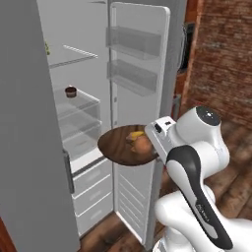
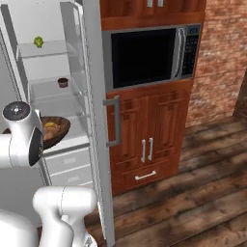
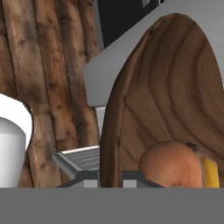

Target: Pick the chicken drumstick and onion from their plates and place them in the bowl. Then put the bowl in the fridge.

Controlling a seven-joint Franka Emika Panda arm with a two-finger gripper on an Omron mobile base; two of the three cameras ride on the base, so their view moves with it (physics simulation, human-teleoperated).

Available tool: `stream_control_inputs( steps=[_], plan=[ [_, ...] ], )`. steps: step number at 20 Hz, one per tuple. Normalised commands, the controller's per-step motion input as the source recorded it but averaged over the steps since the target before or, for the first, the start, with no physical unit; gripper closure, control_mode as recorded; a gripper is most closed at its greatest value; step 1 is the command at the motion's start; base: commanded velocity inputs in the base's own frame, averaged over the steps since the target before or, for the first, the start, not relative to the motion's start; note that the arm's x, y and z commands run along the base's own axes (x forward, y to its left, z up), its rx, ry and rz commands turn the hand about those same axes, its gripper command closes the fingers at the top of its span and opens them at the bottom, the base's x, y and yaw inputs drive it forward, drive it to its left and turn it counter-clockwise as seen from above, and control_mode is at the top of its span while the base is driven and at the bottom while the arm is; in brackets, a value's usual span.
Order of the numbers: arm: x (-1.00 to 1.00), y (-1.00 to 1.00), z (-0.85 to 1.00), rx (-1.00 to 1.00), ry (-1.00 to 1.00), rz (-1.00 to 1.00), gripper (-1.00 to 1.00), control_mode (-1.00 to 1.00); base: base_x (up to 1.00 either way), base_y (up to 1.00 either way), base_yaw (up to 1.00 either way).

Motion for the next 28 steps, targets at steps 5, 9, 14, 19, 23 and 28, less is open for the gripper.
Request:
stream_control_inputs(
  steps=[5, 9, 14, 19, 23, 28],
  plan=[
    [0.00, 0.00, 0.00, 0.00, 0.00, 0.00, 1.00, 1.00, 0.03, 0.61, -0.13],
    [0.00, 0.00, 0.00, 0.00, 0.00, 0.00, 1.00, 1.00, 0.00, 0.60, 0.00],
    [0.00, 0.00, 0.00, 0.00, 0.00, 0.00, 1.00, 1.00, 0.11, 0.35, 0.02],
    [0.00, 0.00, 0.00, 0.00, 0.00, 0.00, 1.00, 1.00, 0.34, 0.23, 0.09],
    [0.00, 0.00, 0.00, 0.00, 0.00, 0.00, 1.00, 1.00, 0.42, 0.03, 0.11],
    [0.00, 0.00, 0.00, 0.00, 0.00, 0.00, 1.00, 1.00, 0.44, 0.00, 0.16]
  ],
)
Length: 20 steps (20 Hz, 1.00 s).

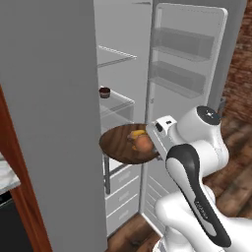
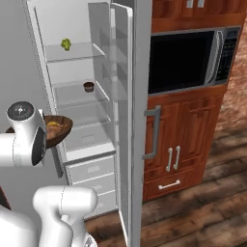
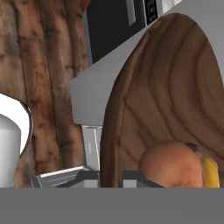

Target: Pick the chicken drumstick and onion from their plates and place them in the bowl. Then put the bowl in the fridge.

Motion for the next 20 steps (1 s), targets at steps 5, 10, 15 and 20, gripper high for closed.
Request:
stream_control_inputs(
  steps=[5, 10, 15, 20],
  plan=[
    [0.00, 0.00, 0.00, 0.00, 0.00, 0.00, 1.00, 1.00, 0.44, -0.25, 0.28],
    [0.00, 0.00, 0.00, 0.00, 0.00, 0.00, 1.00, 1.00, 0.45, -0.42, 0.24],
    [0.00, 0.00, 0.00, 0.00, 0.00, 0.00, 1.00, 1.00, 0.43, -0.44, 0.09],
    [0.00, 0.00, 0.00, 0.00, 0.00, 0.00, 1.00, 1.00, 0.40, -0.22, 0.09]
  ],
)
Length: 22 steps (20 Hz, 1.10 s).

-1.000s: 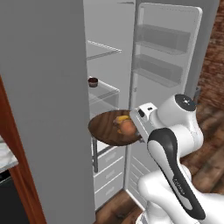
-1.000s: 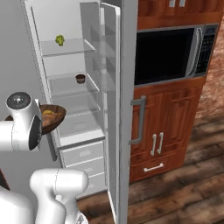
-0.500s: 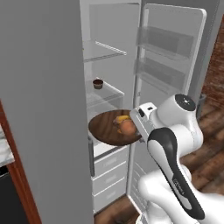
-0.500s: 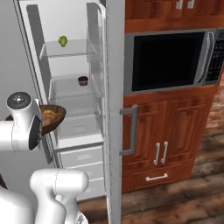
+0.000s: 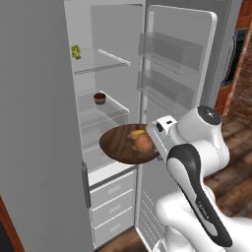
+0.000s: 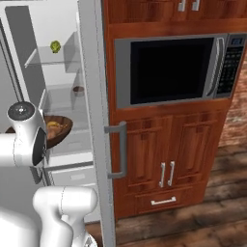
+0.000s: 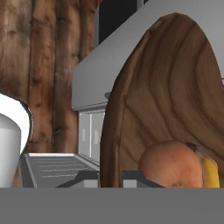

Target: Pick the chicken drumstick and onion from their plates and place them in the bowl. Then put the bowl in the fridge.

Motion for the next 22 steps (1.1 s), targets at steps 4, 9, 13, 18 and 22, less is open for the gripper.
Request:
stream_control_inputs(
  steps=[4, 9, 13, 18, 22],
  plan=[
    [0.00, 0.00, 0.00, 0.00, 0.00, 0.00, 1.00, 1.00, 0.20, -0.02, 0.06],
    [0.00, 0.00, 0.00, 0.00, 0.00, 0.00, 1.00, 1.00, 0.04, 0.00, 0.00],
    [0.00, 0.00, 0.00, 0.00, 0.00, 0.00, 1.00, 1.00, 0.00, 0.00, 0.00],
    [0.00, 0.00, 0.00, 0.00, 0.00, 0.00, 1.00, 1.00, 0.00, 0.00, 0.00],
    [0.00, 0.00, 0.00, 0.00, 0.00, 0.00, 1.00, 1.00, 0.00, 0.00, 0.00]
  ],
)
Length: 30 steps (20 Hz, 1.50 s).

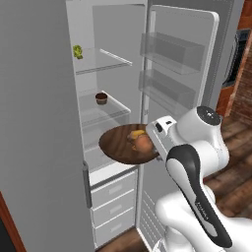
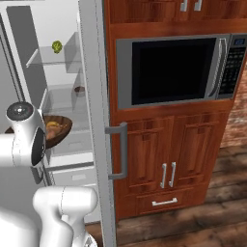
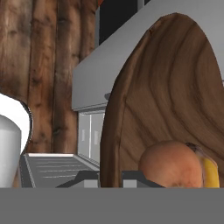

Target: Pick the chicken drumstick and onion from their plates and place them in the bowl. Then put the bowl in the fridge.

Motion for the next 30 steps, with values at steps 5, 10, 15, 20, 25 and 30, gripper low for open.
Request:
stream_control_inputs(
  steps=[5, 10, 15, 20, 25, 30],
  plan=[
    [0.00, 0.00, 0.00, 0.00, 0.00, 0.00, 1.00, -1.00, 0.00, 0.00, 0.00],
    [0.00, 0.00, 0.00, 0.00, 0.00, 0.00, 1.00, -1.00, 0.00, 0.00, 0.00],
    [0.00, 0.00, 0.00, 0.00, 0.01, 0.00, 1.00, -1.00, 0.00, 0.00, 0.00],
    [0.25, 0.01, 0.04, 0.00, -0.05, -0.04, 1.00, -1.00, 0.00, 0.00, 0.00],
    [0.43, 0.09, 0.27, 0.00, -0.22, -0.19, 1.00, -1.00, 0.00, 0.00, 0.00],
    [0.47, 0.06, 0.21, 0.00, -0.31, -0.10, 1.00, -1.00, 0.00, 0.00, 0.00]
  ],
)
